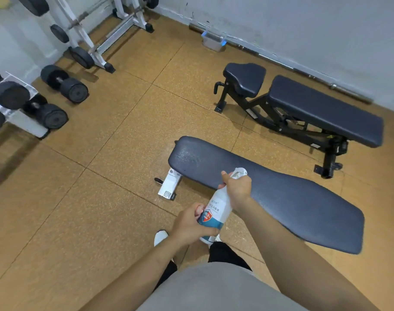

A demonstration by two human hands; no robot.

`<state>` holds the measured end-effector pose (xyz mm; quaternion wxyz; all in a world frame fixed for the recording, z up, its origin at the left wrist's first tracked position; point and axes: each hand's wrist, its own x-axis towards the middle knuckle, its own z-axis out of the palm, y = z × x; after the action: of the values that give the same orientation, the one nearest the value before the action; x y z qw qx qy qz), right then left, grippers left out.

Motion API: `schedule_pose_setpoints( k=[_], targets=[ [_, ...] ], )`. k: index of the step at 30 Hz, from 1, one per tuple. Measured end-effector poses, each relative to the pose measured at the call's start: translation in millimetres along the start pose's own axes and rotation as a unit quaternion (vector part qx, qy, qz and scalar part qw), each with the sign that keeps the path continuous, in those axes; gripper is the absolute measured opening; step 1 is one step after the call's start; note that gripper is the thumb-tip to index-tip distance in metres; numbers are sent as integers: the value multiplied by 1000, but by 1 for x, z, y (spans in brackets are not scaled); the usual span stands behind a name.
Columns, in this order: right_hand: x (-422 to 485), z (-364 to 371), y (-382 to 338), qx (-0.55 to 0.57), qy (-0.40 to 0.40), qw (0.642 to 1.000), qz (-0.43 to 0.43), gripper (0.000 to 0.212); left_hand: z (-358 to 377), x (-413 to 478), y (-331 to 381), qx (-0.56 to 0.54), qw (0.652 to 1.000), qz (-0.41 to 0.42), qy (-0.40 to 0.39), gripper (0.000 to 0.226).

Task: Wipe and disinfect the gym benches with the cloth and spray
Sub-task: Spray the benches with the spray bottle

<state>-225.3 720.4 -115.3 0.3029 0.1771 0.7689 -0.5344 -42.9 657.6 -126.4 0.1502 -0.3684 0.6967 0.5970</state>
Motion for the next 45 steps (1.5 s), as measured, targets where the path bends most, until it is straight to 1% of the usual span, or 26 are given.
schedule_pose_setpoints(
  k=[4, 7, 10, 13, 15, 17, 20, 26, 29, 32, 36, 39, 42, 43, 45],
  targets=[
    [-22, -2, 1, 49, 21, 998, -17, 24, -19, -6, 1, 26, 998, 30, -38, 65],
    [-29, -14, 2, 58, 56, 997, -19, 23, -19, -10, 6, 38, 996, 55, -57, 68],
    [-32, -32, 2, 69, 80, 994, -14, 24, -9, -12, 15, 55, 994, 73, -67, 68],
    [-30, -63, 3, 85, 85, 993, -17, 24, 15, -13, 26, 66, 991, 83, -78, 67],
    [-25, -93, 4, 102, 79, 991, -28, 25, 39, -13, 36, 70, 990, 85, -85, 70],
    [-18, -126, 7, 107, 89, 990, -36, 23, 68, -13, 48, 80, 989, 86, -94, 70],
    [-7, -178, 15, 116, 111, 987, -30, 25, 115, -14, 67, 100, 985, 93, -109, 65],
    [14, -281, 32, 167, 110, 979, -26, 24, 207, -19, 105, 152, 973, 112, -131, 59],
    [25, -327, 42, 174, 136, 975, -25, 21, 249, -20, 120, 179, 967, 121, -131, 63],
    [29, -370, 51, 160, 162, 973, -31, 24, 287, -19, 132, 199, 962, 123, -141, 75],
    [32, -429, 57, 211, 182, 960, -28, 20, 333, -15, 156, 229, 947, 133, -182, 69],
    [37, -462, 68, 222, 214, 951, -11, 22, 365, -12, 168, 252, 934, 148, -206, 72],
    [36, -494, 79, 233, 253, 939, 1, 31, 394, -10, 178, 272, 921, 160, -227, 79],
    [34, -505, 81, 235, 264, 935, 0, 32, 403, -10, 183, 278, 916, 165, -237, 78],
    [27, -527, 82, 247, 279, 928, 3, 26, 421, -12, 192, 286, 905, 175, -263, 71]
  ],
)
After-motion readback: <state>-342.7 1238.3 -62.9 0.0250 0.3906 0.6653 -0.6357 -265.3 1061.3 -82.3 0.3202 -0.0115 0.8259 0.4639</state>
